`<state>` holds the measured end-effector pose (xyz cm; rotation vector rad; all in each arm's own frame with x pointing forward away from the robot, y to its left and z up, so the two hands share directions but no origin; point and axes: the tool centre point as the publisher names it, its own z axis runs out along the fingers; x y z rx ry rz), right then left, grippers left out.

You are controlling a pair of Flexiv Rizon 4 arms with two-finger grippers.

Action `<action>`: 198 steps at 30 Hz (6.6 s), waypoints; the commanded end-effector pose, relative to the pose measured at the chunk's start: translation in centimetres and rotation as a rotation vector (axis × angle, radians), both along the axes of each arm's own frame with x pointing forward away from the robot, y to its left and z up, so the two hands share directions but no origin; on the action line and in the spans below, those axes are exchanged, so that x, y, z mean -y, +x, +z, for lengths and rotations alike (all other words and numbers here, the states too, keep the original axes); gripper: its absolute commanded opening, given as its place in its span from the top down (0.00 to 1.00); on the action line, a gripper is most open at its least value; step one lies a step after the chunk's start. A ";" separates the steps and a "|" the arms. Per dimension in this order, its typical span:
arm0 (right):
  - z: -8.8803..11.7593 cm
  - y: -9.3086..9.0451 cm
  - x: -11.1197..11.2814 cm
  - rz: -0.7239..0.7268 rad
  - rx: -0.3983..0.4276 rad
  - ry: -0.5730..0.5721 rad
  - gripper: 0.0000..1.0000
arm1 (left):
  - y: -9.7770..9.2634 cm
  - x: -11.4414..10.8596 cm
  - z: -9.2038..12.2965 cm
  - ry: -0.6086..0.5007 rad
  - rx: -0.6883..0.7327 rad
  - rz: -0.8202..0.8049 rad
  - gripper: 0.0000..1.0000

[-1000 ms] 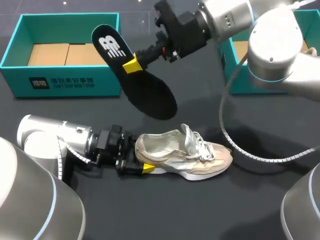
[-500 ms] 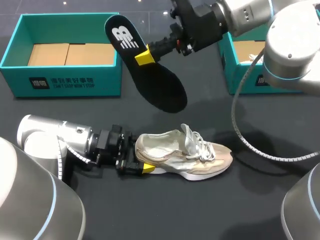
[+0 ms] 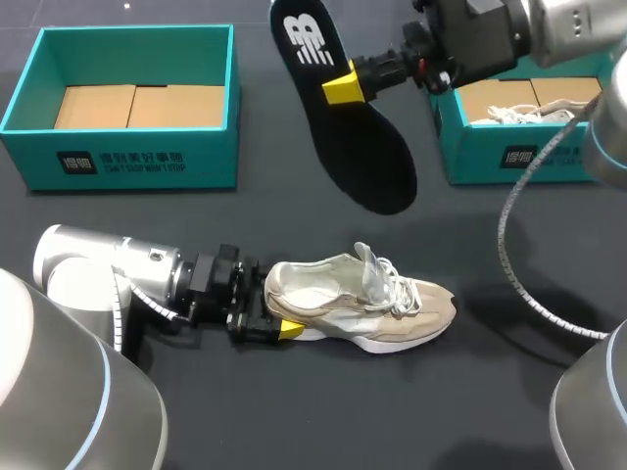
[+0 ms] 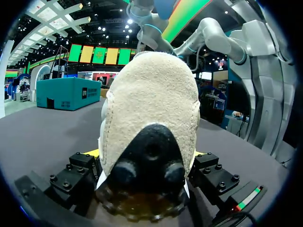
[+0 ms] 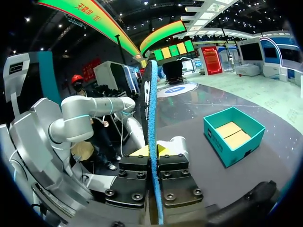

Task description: Take the shoe out of the shoebox, open the shoe tongue, remove and reinsert the insole, then place the shoe into the shoebox

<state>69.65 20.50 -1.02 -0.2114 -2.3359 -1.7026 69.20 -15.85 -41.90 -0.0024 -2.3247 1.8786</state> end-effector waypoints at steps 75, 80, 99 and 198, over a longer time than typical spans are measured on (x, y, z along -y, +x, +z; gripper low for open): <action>4.4 -7.4 6.1 -0.230 -0.057 0.137 1.00 | -0.9 -1.3 1.5 0.047 0.039 -0.023 0.00; 4.4 -7.4 6.1 -0.230 -0.057 0.137 1.00 | -1.1 -2.1 1.7 0.108 0.052 -0.030 0.00; 4.4 -7.4 6.1 -0.230 -0.057 0.137 1.00 | -1.1 -4.8 3.3 0.430 0.107 -0.151 0.00; 4.4 -7.4 6.1 -0.230 -0.057 0.137 1.00 | 3.2 3.2 5.2 1.216 0.227 -0.032 0.03</action>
